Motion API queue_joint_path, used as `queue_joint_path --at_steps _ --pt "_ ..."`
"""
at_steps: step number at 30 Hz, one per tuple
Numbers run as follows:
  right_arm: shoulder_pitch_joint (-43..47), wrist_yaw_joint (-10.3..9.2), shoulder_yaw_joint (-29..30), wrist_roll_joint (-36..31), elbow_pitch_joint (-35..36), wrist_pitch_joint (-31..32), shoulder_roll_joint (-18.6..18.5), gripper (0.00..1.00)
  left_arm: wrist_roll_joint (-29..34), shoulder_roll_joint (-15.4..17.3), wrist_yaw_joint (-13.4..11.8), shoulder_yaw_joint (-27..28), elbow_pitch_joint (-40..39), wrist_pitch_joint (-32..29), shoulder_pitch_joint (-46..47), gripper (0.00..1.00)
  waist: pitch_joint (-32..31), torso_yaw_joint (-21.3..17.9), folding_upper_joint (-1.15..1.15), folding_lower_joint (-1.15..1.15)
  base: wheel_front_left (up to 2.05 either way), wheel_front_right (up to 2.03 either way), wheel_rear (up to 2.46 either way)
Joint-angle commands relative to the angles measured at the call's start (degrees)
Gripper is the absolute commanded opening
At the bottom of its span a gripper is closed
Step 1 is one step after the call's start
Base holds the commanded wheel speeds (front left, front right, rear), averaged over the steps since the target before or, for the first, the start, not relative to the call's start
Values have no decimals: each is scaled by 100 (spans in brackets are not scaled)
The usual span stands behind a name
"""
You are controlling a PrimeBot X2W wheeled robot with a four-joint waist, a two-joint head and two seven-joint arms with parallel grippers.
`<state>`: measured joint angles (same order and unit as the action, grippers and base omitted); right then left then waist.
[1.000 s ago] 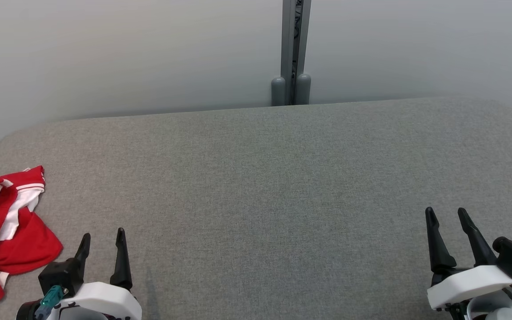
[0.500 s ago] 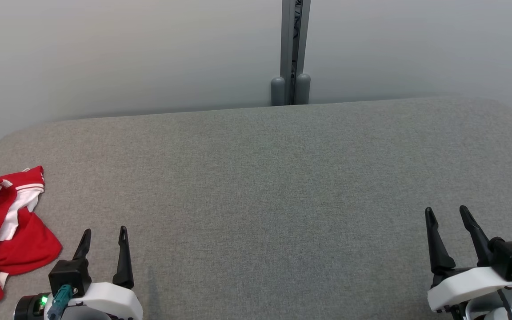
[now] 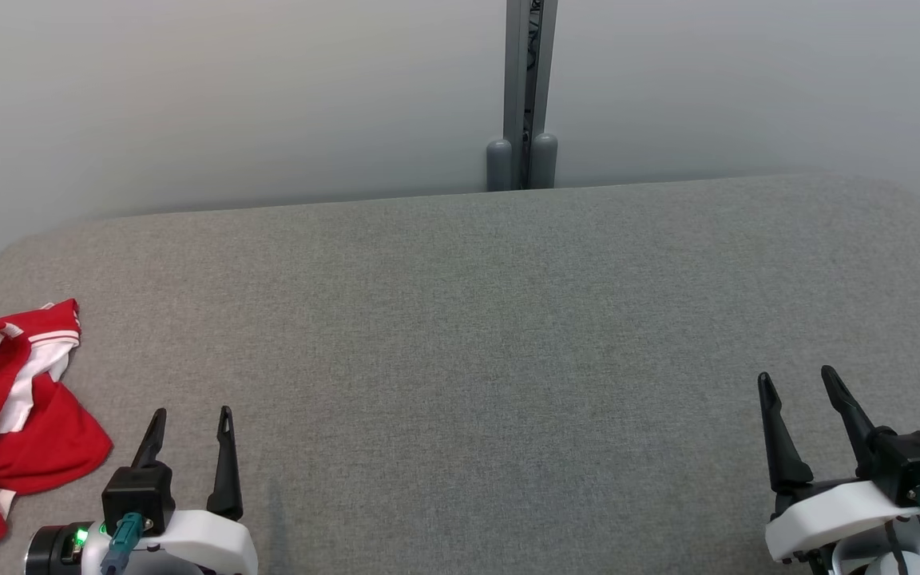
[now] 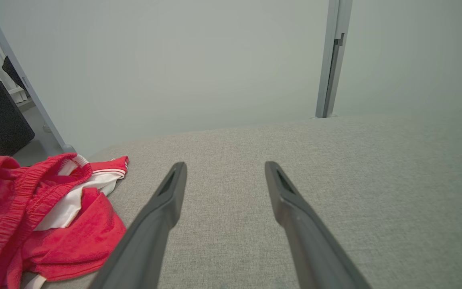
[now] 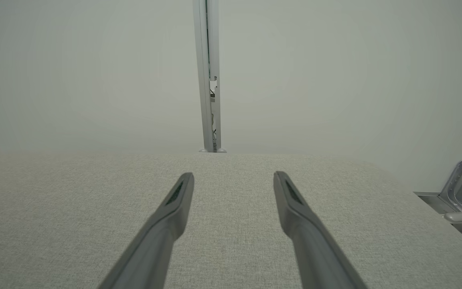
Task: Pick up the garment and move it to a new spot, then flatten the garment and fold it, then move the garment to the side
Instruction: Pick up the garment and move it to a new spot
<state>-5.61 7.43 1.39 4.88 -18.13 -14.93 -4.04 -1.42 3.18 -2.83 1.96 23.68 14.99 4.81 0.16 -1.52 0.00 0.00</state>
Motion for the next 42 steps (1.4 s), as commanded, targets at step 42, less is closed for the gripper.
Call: queue_joint_path --at_steps 42 --pt "-143 5 -565 124 -193 -36 -22 100 -86 58 -146 478 37 30 -173 100 132 3164 0 0 0 0 0"
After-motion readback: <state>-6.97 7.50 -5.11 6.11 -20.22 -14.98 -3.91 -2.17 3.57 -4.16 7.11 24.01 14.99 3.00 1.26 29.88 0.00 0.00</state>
